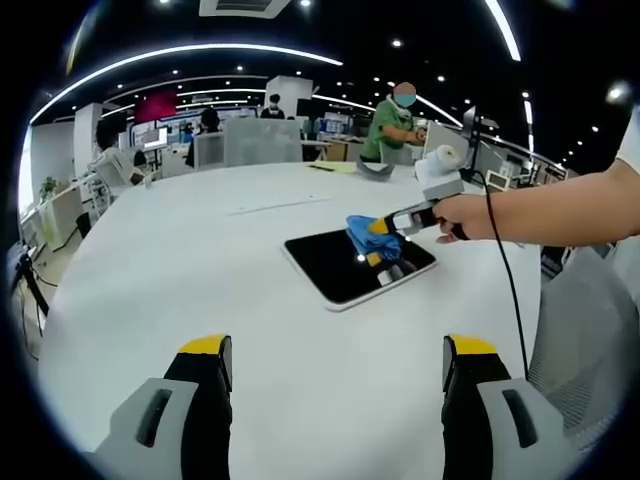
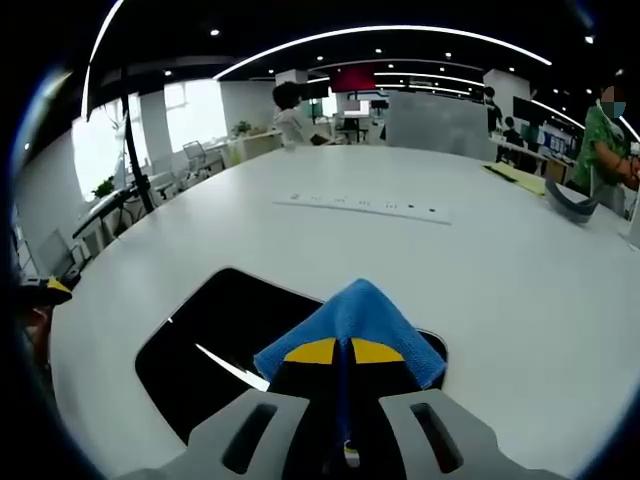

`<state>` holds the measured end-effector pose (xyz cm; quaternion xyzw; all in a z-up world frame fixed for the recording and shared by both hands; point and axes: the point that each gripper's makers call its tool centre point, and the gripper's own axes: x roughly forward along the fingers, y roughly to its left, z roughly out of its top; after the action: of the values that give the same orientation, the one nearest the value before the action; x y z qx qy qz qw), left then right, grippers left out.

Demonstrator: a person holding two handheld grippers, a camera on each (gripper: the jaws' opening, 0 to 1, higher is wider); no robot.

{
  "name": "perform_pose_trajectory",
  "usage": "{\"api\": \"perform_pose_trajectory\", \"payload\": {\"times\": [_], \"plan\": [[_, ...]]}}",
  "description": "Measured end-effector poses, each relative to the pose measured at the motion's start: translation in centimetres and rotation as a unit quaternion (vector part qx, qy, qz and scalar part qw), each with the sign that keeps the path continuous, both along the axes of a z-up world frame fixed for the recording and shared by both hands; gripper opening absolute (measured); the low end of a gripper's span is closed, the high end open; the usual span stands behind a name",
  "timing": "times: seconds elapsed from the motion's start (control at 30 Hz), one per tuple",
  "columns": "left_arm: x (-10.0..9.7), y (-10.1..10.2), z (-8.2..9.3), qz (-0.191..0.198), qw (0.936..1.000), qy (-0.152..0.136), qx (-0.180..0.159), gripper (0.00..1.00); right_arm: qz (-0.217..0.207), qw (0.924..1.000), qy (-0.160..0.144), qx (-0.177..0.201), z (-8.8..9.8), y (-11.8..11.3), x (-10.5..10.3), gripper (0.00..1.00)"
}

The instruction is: Wipe the mirror surface with the cleaning cloth until all visible marks leave the cleaned area.

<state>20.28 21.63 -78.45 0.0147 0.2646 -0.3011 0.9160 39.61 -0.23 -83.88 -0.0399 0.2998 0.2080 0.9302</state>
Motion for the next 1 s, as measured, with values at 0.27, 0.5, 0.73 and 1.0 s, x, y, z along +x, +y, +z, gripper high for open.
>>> {"api": "perform_pose_trajectory", "payload": {"times": [0.27,0.5,0.73,1.0], "plan": [[-0.1,0.1,0.1,0.001,1.0,0.0,0.001,0.87,-0.005,1.0,-0.001,0.002,0.0,-0.2,0.0,0.0],[-0.8,0.5,-0.1,0.007,1.0,0.002,0.001,0.87,-0.014,0.9999,-0.004,0.002,0.0,-1.0,0.0,0.0],[-1.2,0.5,-0.1,0.007,1.0,0.004,0.002,0.87,-0.025,0.9997,-0.005,0.001,0.1,-1.9,-0.3,0.0],[-1.2,0.3,0.2,0.006,1.0,-0.001,0.001,0.87,-0.036,0.9993,-0.007,0.005,0.0,-2.5,-0.6,0.0]]}}
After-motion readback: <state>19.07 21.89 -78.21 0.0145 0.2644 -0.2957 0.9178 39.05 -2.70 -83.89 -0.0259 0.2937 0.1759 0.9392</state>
